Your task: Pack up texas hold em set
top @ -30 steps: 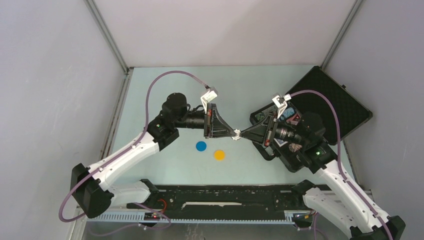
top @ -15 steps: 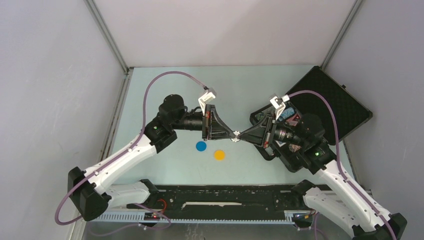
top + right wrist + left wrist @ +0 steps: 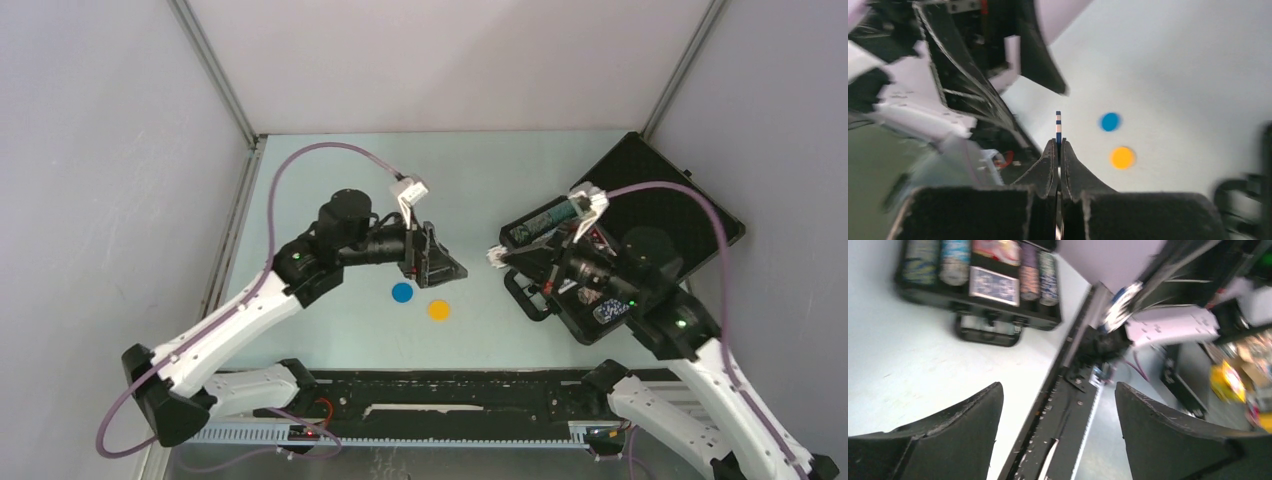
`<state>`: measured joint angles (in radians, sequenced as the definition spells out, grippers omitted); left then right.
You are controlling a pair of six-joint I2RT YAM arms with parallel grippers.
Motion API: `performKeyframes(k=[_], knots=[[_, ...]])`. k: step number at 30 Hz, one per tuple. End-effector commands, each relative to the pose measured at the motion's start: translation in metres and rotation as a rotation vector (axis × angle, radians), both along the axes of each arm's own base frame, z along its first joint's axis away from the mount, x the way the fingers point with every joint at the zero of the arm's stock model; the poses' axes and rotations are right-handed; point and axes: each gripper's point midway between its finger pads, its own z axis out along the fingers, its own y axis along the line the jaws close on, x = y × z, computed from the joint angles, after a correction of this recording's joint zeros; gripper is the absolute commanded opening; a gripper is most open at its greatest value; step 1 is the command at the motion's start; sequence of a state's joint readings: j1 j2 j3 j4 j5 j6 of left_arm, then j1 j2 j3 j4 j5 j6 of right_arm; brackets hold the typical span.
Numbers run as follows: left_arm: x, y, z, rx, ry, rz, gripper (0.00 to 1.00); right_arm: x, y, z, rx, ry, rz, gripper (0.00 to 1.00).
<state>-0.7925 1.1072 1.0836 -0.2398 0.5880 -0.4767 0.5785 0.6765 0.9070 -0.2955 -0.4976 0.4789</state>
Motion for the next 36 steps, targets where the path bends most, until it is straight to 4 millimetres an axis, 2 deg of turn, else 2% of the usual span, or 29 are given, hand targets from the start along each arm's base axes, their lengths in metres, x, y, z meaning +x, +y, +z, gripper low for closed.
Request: performKeyframes(k=[1,3,4,5,6,9,12,17,19,22,32,36], knots=[[0.043,0.067,0.042,0.077,-0.192,0.419,0.90,0.008,-0.088,-0.036,-0.511,-0.132,-0.266,0.00],[0.051,0.095,0.054,0.072,-0.237,0.562,0.93,0.001,-0.119,-0.053,-0.739,-0.171,-0.252,0.00],[0.056,0.109,0.058,0.074,-0.253,0.639,0.94,-0.007,-0.131,-0.064,-0.862,-0.185,-0.187,0.00],[0.056,0.120,0.063,0.067,-0.263,0.687,0.96,-0.021,-0.145,-0.079,-0.980,-0.149,-0.115,0.00],[0.054,0.126,0.065,0.062,-0.267,0.705,0.97,-0.023,-0.159,-0.086,-1.067,-0.111,-0.124,0.00],[0.048,0.129,0.063,0.108,-0.293,0.697,0.97,-0.032,-0.191,-0.117,-1.292,0.073,-0.119,0.00],[0.052,0.133,0.048,0.169,-0.335,0.726,0.97,-0.038,-0.213,-0.147,-1.471,0.253,-0.109,0.00],[0.055,0.135,0.029,0.247,-0.383,0.753,0.99,-0.021,-0.215,-0.162,-1.462,0.333,-0.175,0.00],[0.054,0.135,0.025,0.260,-0.398,0.750,0.99,-0.015,-0.219,-0.174,-1.481,0.370,-0.184,0.00],[0.051,0.133,0.024,0.268,-0.421,0.731,0.99,-0.007,-0.224,-0.197,-1.513,0.411,-0.172,0.00],[0.049,0.128,0.022,0.282,-0.433,0.708,0.99,0.019,-0.219,-0.222,-1.488,0.438,-0.169,0.00],[0.050,0.126,0.017,0.300,-0.438,0.701,0.99,0.023,-0.218,-0.235,-1.506,0.473,-0.155,0.00]])
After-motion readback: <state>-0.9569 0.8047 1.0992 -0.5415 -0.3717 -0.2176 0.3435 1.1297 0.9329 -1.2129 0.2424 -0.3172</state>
